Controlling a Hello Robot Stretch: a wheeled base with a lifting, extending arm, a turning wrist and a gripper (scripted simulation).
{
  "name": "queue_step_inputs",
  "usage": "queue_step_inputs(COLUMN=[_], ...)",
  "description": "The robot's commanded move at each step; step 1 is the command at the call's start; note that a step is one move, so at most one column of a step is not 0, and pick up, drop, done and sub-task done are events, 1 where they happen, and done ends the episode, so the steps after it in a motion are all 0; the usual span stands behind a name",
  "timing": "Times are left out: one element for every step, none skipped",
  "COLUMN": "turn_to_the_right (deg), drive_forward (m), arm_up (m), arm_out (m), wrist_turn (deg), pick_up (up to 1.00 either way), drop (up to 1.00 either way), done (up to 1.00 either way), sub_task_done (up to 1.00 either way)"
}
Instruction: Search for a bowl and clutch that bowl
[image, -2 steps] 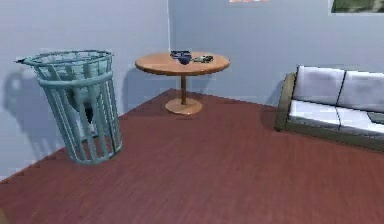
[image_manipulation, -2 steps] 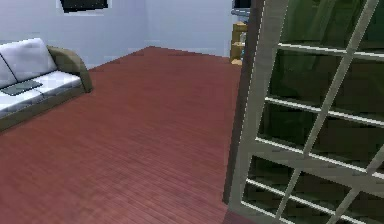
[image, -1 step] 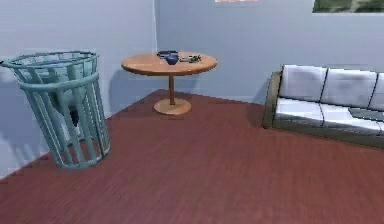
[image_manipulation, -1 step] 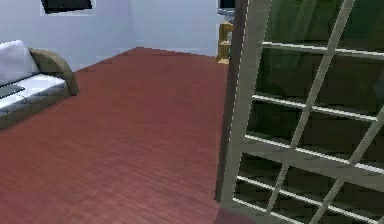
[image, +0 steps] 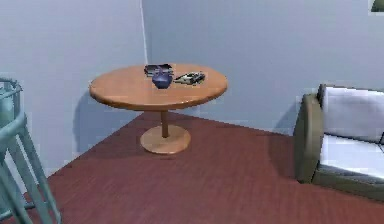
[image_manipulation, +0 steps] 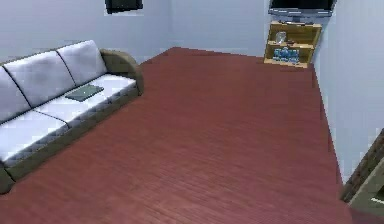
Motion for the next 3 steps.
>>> queue_step_inputs(turn_to_the_right=[0.0, -45.0, -45.0], drive_forward=[1.0, 0.0, 0.0], arm_up=[0.0, 0.0, 0.0], arm_out=[0.0, 0.0, 0.0], wrist_turn=[0.0, 0.0, 0.0], pick_up=[0.0, 0.0, 0.0], drop=[0.0, 0.0, 0.0], done=[0.0, 0.0, 0.0], sub_task_done=[0.0, 0.0, 0.0])
